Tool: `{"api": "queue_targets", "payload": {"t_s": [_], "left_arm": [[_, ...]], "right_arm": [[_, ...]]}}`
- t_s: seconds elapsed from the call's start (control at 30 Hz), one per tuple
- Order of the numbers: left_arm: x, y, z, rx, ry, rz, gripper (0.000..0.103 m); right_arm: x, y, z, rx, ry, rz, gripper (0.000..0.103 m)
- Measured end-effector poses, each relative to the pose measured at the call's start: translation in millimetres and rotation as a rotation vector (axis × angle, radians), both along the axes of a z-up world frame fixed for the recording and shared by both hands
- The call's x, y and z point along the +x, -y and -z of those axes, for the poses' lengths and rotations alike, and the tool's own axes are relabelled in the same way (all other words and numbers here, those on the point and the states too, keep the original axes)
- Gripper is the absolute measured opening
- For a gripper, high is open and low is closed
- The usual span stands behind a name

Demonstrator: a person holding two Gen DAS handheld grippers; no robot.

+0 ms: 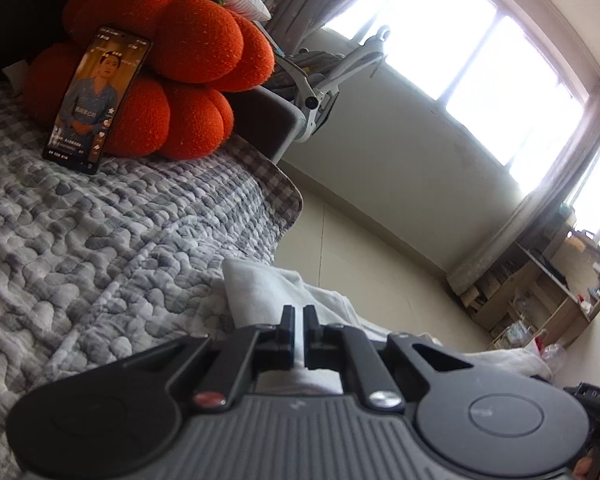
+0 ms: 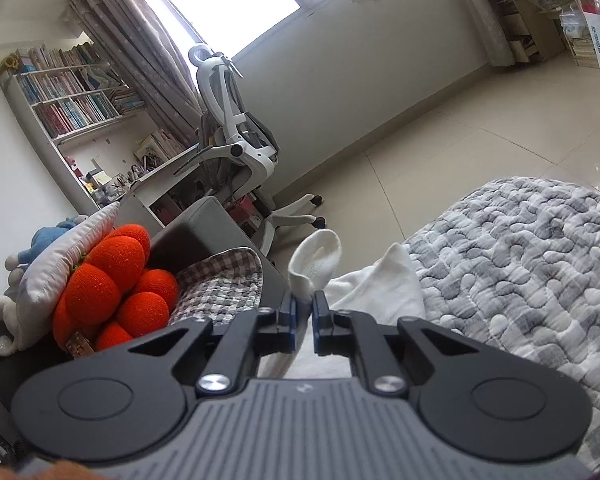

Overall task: Fold clothes
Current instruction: 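Lay the sleeve and side onto the shirt and open the left gripper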

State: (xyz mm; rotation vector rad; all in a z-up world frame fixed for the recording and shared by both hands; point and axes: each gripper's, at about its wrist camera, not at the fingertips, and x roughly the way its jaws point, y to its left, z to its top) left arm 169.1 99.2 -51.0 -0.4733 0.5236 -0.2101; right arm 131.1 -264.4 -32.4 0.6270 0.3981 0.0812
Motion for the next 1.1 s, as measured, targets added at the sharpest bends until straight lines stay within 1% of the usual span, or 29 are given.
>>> {"api": "queue_targets", "payload": {"t_s": [0.07,0.13,0.2,0.23,0.3,0.33,0.37,0.43,0.5,0.57,0.63,0.7,0.77,0.83,0.9,0.93,0.97,1.03,1.1], "left_arm": [[4.8,4.5,7.6,0.047,-0.055,0.008,0.003],[6.8,7.1,13.6,0.082,-0.088,0.011,0.002],[5.9,8.5,14.0,0.105,-0.089,0.016,0.002],[5.3,9.2,14.0,0.116,-0.088,0.019,0.002],[4.4,9.8,13.2,0.128,-0.087,0.022,0.002],[3.9,10.0,12.8,0.133,-0.086,0.023,0.002],[2.8,9.8,11.2,0.133,-0.083,0.024,0.002],[0.9,7.7,7.3,0.11,-0.069,0.022,0.003],[-1.8,3.8,2.2,0.067,-0.039,0.01,0.003],[-3.3,1.7,-0.6,0.038,-0.02,-0.003,0.003],[-1.0,3.4,1.8,0.036,-0.021,-0.001,0.003],[1.1,6.5,5.0,0.043,-0.026,0.008,0.003],[1.7,12.7,8.1,0.074,-0.03,0.024,0.003],[0.5,20.1,9.2,0.123,-0.026,0.036,0.004],[-1.2,26.5,9.7,0.179,-0.021,0.039,0.005],[-2.0,28.6,10.4,0.199,-0.019,0.04,0.005],[-3.1,29.9,11.2,0.215,-0.015,0.041,0.005],[-4.9,30.0,11.7,0.221,-0.014,0.04,0.005],[-6.8,28.8,11.2,0.217,-0.015,0.034,0.005]], "right_arm": [[3.8,-1.8,4.5,-0.03,-0.025,0.012,0.01],[7.2,-2.2,11.3,-0.074,-0.057,0.029,0.01],[13.2,-4.0,23.7,-0.14,-0.13,0.04,0.01],[16.6,-4.9,30.8,-0.168,-0.169,0.04,0.008],[16.0,-10.4,37.9,-0.24,-0.16,0.023,0.007],[16.0,-13.9,36.5,-0.274,-0.157,0.017,0.008],[15.3,-16.3,34.2,-0.299,-0.152,0.011,0.011],[10.4,-16.7,32.6,-0.312,-0.137,0.011,0.017],[7.1,-15.1,30.4,-0.312,-0.127,0.022,0.021],[4.5,-16.0,25.2,-0.339,-0.109,0.052,0.029],[4.5,-22.4,18.7,-0.382,-0.073,0.073,0.034],[4.9,-28.4,15.5,-0.411,-0.036,0.071,0.034],[4.5,-33.4,15.6,-0.419,-0.008,0.034,0.034],[4.8,-37.9,17.5,-0.416,0.021,-0.017,0.034],[8.1,-39.9,22.3,-0.403,0.019,-0.069,0.034],[11.7,-39.0,25.8,-0.4,-0.013,-0.082,0.034],[15.3,-37.1,30.0,-0.4,-0.05,-0.081,0.031],[15.2,-30.3,31.4,-0.375,-0.075,-0.064,0.028],[13.4,-25.9,28.8,-0.366,-0.094,-0.037,0.03]]}}
